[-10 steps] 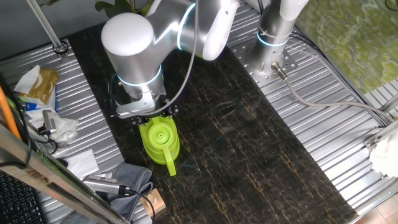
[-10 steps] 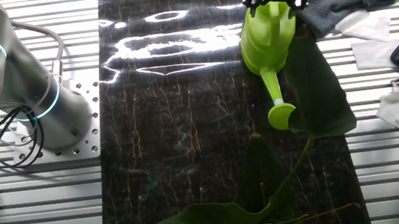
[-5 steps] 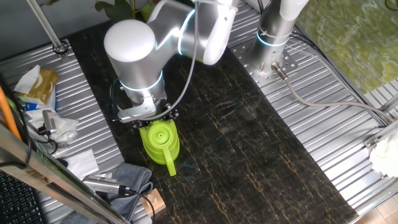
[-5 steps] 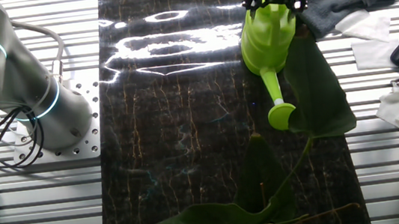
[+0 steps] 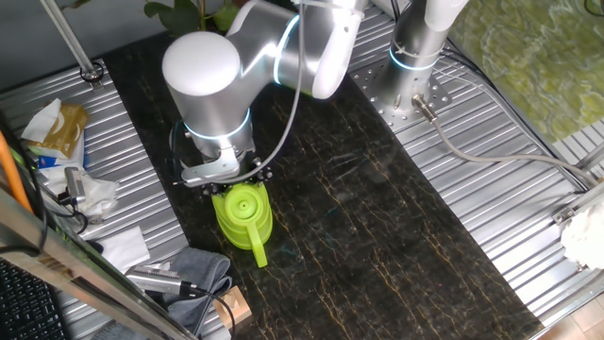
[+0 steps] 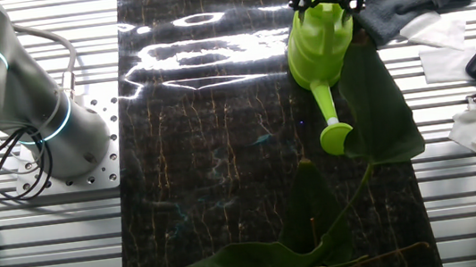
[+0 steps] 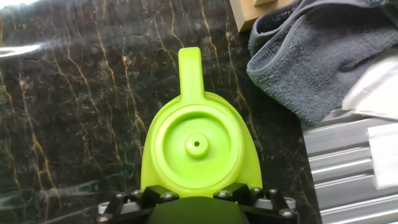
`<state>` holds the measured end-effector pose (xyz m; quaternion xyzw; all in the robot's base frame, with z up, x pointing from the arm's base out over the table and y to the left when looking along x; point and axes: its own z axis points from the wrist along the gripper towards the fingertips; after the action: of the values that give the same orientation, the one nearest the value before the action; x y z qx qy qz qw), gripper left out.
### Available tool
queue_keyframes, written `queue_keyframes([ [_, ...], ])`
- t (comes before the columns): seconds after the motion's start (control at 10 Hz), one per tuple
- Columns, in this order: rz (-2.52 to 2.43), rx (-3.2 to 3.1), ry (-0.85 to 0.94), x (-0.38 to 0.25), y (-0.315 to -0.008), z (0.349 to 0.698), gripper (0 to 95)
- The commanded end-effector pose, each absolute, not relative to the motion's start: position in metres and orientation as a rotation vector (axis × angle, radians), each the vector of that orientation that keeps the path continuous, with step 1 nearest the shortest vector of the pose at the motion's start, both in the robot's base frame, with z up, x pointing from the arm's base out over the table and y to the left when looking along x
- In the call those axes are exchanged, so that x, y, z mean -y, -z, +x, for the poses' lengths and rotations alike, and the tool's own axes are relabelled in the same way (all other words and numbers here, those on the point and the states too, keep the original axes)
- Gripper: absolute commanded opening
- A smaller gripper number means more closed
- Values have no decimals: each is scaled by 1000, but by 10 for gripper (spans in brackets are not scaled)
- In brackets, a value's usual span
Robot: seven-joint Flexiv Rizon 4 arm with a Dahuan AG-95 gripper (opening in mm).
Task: Water the plant
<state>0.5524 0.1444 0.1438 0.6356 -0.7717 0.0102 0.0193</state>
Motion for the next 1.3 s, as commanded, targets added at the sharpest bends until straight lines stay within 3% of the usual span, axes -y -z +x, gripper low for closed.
queue_keyframes([
  [0.1, 1985, 2404, -55, -144, -141, 552, 570],
  [0.3, 2010, 2431, -91, -144, -141, 552, 190],
  [0.4, 2006, 2441, -99, -144, -141, 552, 190],
  [0.5, 2018, 2456, -121, -144, -141, 552, 0],
  [1.3, 2052, 2452, -173, -144, -140, 551, 0],
])
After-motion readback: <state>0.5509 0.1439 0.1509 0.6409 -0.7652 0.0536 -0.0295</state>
